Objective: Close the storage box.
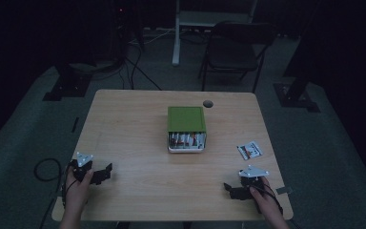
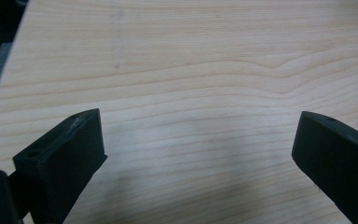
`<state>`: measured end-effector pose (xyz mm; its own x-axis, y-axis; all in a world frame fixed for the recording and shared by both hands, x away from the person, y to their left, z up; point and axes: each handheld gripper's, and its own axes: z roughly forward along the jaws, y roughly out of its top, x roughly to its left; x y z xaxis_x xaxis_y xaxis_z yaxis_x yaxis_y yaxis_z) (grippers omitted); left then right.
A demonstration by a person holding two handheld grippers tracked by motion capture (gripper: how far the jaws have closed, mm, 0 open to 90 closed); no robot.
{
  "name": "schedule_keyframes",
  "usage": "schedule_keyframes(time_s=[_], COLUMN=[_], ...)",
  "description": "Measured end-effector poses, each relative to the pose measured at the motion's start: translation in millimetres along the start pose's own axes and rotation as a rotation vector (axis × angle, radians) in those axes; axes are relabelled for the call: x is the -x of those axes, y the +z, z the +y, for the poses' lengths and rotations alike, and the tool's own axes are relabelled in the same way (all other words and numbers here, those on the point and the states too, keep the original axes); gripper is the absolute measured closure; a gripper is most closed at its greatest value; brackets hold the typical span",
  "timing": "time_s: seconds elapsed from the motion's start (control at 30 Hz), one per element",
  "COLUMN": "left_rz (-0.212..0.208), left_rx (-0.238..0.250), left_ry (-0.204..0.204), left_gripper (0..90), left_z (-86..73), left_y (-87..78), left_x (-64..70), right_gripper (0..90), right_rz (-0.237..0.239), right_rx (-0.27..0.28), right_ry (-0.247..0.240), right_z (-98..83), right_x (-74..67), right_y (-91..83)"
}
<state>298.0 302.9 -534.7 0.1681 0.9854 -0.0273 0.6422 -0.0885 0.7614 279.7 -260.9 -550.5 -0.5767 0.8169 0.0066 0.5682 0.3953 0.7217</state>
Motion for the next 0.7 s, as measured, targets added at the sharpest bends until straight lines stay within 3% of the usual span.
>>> schedule_keyframes(time_s=[0.53,0.7], left_rz=[0.063,0.081], left_rx=[-0.095,-0.107], left_ry=[-0.046,-0.027], left_gripper=[3.2,2.7], left_z=[-11.6,-11.1], left_y=[2.4,3.7], left_x=[-13.2,-12.2], right_gripper=[10.8,10.8], right_rz=[-0.009,-0.008], right_rx=[0.001,0.002], right_ry=[0.009,0.009], right_z=[0.7,0.6], right_x=[1.5,1.5], right_y=[1.0,1.1])
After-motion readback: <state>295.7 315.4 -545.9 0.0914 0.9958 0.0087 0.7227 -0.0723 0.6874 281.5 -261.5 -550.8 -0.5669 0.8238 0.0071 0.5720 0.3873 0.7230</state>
